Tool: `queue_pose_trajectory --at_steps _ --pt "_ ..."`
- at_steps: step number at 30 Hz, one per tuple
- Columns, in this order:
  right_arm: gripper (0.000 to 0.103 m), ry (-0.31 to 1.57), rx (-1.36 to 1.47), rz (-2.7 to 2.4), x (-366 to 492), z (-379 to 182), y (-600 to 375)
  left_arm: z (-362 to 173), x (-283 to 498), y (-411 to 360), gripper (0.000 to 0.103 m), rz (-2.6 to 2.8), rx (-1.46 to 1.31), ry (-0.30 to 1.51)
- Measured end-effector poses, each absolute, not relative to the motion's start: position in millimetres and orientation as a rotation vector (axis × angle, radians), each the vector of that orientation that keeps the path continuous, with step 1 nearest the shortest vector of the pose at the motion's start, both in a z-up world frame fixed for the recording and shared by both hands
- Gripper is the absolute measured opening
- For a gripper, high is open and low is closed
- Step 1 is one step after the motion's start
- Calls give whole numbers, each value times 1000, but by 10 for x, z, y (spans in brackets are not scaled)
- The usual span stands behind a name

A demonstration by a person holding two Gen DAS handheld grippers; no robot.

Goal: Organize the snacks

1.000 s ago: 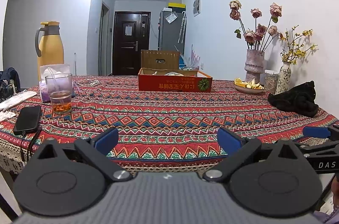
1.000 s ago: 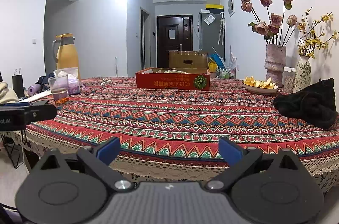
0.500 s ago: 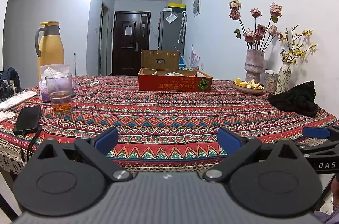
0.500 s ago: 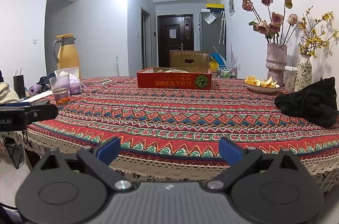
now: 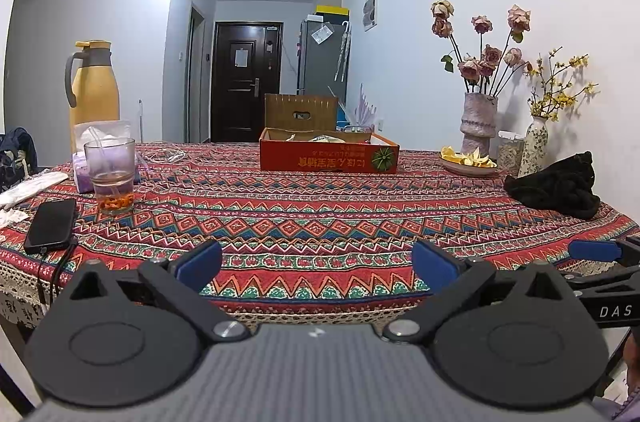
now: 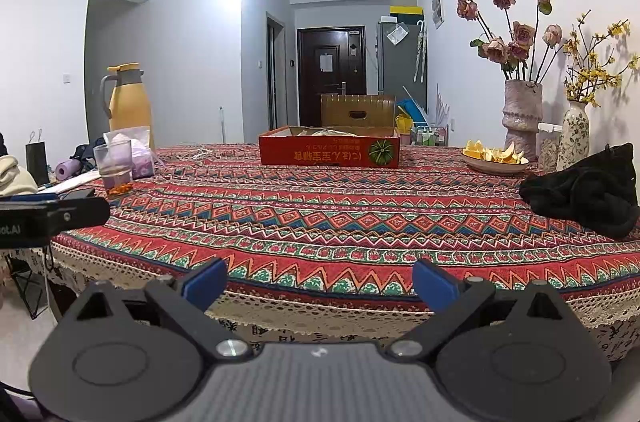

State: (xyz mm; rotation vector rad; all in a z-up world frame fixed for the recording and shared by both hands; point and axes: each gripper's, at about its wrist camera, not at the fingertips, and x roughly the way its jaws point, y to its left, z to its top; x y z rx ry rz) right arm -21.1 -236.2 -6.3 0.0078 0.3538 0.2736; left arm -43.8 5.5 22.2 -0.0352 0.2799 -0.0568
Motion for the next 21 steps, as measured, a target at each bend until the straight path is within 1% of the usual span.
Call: queue_pose_trajectory --at_steps 21 --pt "99 356 8 281 -198 -72 -2359 207 -469 17 103 -79 -17 270"
